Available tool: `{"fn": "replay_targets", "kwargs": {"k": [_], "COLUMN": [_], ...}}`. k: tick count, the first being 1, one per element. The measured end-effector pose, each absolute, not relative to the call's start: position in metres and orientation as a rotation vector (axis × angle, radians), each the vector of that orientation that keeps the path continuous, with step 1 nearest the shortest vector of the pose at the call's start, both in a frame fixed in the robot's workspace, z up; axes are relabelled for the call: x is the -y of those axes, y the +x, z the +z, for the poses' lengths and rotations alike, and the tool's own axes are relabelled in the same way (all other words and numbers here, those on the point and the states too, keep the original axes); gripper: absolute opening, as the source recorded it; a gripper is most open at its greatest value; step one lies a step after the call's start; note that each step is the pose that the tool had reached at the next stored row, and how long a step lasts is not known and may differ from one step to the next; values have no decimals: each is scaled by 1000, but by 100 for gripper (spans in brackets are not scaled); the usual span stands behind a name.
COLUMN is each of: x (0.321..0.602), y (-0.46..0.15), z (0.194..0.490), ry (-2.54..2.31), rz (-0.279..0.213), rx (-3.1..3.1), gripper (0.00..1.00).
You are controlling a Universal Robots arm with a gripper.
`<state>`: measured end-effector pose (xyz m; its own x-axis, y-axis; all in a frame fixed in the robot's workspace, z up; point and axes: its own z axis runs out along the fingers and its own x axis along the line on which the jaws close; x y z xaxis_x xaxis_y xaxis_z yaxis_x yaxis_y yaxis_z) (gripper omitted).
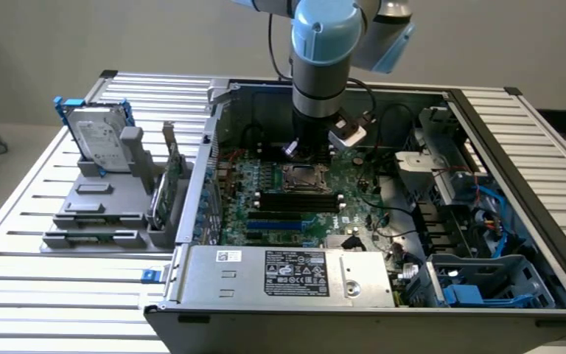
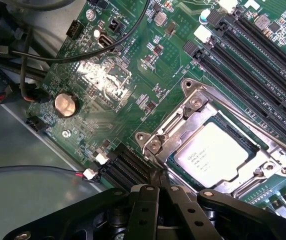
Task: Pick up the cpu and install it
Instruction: 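Install the first cpu locking lever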
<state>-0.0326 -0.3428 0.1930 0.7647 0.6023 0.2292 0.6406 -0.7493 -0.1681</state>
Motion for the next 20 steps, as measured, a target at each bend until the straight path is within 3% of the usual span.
{"fn": "replay_targets", "kwargs": {"k": [20], "x": [344], "y": [-29], "z": [193], "ry": [-2724], "rz": [-235], "rx": [975], "gripper": [11]}}
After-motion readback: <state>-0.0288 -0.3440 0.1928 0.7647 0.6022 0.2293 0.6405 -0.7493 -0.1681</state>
